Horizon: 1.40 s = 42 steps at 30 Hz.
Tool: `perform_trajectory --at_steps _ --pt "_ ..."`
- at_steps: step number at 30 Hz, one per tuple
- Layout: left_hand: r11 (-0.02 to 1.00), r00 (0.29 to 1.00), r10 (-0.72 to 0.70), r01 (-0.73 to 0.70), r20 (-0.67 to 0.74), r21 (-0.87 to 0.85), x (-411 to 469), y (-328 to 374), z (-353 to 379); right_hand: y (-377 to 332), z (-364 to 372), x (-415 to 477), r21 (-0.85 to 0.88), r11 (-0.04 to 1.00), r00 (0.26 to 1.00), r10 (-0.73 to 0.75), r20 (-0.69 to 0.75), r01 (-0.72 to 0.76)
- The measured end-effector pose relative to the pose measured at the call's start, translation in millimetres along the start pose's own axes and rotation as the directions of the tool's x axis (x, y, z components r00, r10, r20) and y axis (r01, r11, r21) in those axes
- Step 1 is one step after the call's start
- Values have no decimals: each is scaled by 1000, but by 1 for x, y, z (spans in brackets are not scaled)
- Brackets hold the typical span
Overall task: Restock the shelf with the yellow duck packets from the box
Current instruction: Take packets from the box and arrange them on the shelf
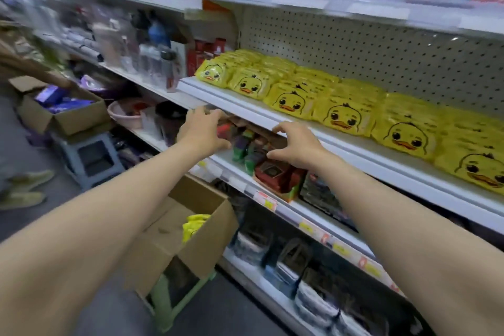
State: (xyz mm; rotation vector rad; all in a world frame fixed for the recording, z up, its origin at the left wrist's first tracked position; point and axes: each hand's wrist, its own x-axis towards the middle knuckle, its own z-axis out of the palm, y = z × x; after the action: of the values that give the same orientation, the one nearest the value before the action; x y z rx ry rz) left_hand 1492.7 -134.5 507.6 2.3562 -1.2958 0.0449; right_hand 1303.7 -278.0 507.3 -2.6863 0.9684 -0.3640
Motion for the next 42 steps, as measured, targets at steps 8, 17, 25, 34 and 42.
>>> perform_trajectory --at_steps 8,17,25,34,42 --pt "975 973 -217 212 79 68 -21 -131 15 -71 100 58 15 995 977 -104 188 103" --pt "953 930 -291 262 225 150 33 -230 71 -89 221 153 105 991 925 -118 362 85" --pt "934 827 -352 341 438 108 99 -284 150 -68 320 216 14 999 777 29 628 -48" --pt "916 671 -314 399 671 29 100 -338 255 -47 421 221 -95 984 580 167 797 -152" --pt "923 570 -178 378 802 -64 108 -387 363 -26 503 222 -210 935 549 339 764 -285"
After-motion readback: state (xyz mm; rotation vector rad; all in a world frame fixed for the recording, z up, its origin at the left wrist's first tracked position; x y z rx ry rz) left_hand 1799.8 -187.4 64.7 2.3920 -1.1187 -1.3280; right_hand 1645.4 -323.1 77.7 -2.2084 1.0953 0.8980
